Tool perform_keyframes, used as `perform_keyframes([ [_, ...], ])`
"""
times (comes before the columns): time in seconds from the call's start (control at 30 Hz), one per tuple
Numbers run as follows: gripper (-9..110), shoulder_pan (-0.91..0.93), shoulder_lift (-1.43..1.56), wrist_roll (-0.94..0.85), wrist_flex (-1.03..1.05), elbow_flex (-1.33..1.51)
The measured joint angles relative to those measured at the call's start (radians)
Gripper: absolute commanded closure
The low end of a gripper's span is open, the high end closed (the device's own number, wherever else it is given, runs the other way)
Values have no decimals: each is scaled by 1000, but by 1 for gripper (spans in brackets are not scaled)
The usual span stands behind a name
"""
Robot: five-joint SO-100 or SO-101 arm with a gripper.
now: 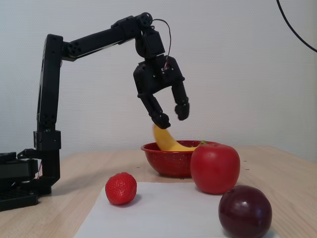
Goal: Grasp the banana and put it in the red bowl.
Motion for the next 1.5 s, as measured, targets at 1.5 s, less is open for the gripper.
perform_keyframes([
  [1.5,101,-408,1305,54,-505,1393],
])
